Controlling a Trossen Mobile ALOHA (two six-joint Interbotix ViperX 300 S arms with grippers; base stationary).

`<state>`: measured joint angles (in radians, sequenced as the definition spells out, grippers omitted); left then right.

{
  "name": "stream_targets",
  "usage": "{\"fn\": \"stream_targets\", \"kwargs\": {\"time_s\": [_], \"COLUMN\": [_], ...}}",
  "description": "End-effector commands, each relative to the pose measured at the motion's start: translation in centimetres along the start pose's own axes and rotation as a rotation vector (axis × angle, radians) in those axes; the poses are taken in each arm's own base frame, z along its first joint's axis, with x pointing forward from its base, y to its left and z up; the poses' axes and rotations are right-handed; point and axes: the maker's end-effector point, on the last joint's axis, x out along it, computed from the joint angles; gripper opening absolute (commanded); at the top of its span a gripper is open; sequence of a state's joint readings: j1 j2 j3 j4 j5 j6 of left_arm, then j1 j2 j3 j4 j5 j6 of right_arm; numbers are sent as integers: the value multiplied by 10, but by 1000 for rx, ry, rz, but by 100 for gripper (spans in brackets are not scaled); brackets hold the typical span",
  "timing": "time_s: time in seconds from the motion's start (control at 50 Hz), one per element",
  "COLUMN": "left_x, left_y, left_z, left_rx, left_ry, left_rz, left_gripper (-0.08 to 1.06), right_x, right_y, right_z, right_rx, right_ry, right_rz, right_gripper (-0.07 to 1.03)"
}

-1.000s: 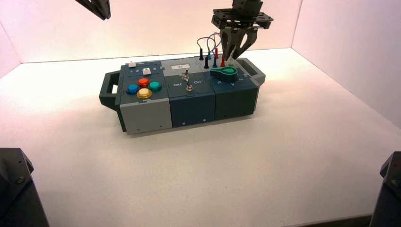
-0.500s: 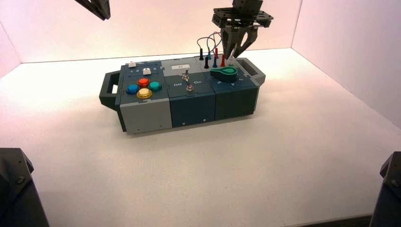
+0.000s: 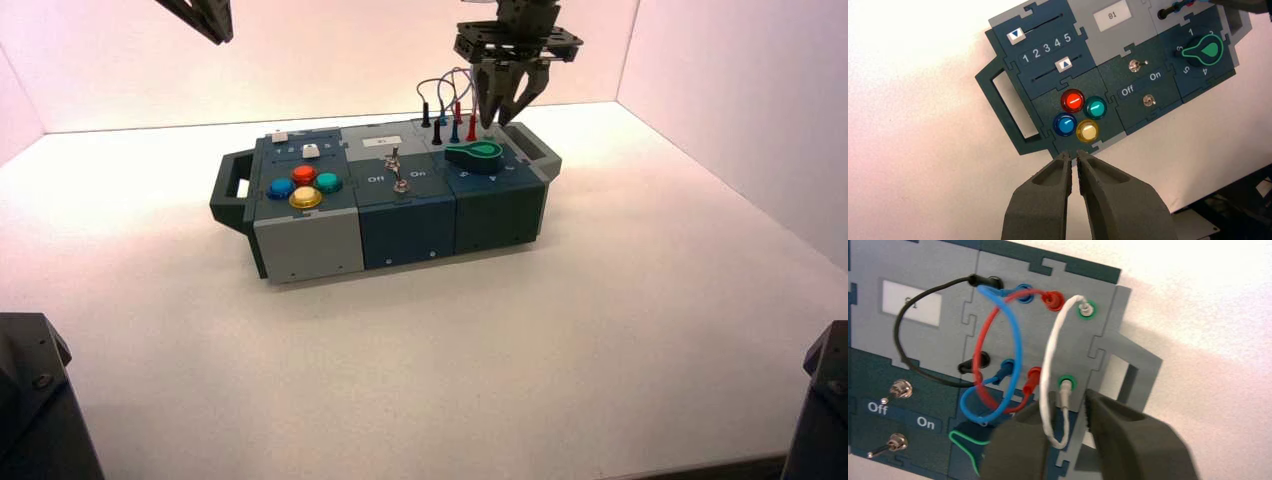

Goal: Pull the white wire.

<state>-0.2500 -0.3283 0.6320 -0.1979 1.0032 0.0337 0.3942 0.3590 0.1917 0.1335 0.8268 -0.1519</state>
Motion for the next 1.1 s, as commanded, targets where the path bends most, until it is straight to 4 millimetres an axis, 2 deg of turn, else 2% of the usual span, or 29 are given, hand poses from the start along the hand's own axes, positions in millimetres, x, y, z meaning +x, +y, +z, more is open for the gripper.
{"fn": "stream_targets", "kwargs": {"time_s": [0.02,0.34,0.56,0.66,0.88,1.1], "left_x": [-12,-12,-10,-10,-9,-10], "left_y": [-3,-4,-3,-3,-3,-3], "left_z": [12,13,13,13,13,13], "left_rx": [14,14,13,15,14,19], "left_ry": [-46,-46,-42,-42,-40,-42], "left_rz": [-3,-3,-2,-2,-2,-2], "left_gripper": [7,7,7,7,7,7], "right_x": [-14,-16,-12,-11,-18,-34], "right_y": [-1,-1,4,4,4,7], "right_z": [12,17,20,19,18,18], "right_rx": [-4,-13,-27,-23,-12,-4], "right_ry": [-46,-47,-31,-30,-40,-65], "right_rz": [-5,-4,1,1,0,0], "right_gripper": [18,18,8,-3,-2,-2]}}
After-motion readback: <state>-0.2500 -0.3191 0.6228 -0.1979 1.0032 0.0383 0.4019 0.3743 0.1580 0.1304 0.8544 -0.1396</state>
